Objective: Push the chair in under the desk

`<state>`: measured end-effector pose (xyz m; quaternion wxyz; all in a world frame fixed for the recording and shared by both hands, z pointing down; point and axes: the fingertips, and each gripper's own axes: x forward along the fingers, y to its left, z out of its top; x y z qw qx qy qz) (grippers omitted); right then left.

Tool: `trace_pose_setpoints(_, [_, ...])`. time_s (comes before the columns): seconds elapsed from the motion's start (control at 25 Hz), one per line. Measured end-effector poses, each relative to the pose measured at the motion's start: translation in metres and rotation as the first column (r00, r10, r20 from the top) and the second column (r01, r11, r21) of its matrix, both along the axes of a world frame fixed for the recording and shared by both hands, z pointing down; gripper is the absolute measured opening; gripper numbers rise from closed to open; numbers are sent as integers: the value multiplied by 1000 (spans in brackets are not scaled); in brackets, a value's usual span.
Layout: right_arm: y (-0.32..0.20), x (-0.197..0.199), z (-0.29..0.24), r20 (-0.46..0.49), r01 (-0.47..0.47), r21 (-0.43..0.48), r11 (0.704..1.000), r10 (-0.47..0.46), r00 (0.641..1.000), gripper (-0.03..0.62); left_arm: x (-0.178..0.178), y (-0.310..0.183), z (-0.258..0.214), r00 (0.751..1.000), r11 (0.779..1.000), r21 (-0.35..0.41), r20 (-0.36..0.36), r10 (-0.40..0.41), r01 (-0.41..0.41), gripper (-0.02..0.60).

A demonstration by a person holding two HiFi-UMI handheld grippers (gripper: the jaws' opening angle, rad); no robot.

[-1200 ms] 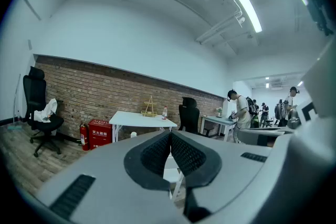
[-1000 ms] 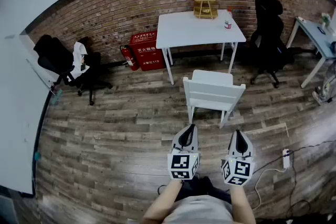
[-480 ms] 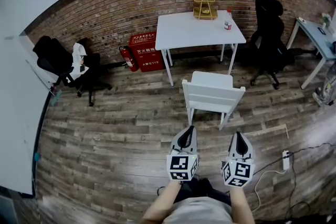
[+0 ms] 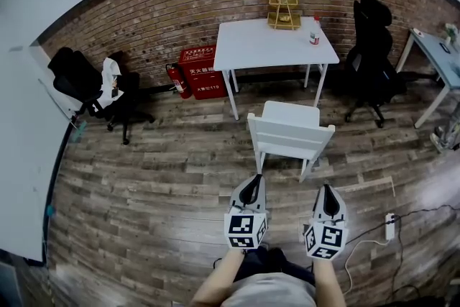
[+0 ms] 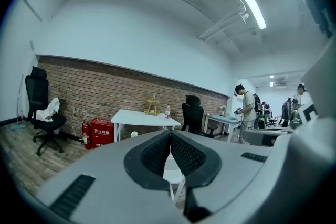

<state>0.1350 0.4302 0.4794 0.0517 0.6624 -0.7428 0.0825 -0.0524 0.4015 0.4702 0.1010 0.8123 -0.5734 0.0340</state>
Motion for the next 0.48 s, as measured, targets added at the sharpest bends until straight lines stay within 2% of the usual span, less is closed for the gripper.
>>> trace_pose_setpoints(0.48, [-4, 19, 9, -17, 81, -12, 997, -82, 997, 17, 23, 9, 10, 999, 998, -24, -3, -53, 53, 15])
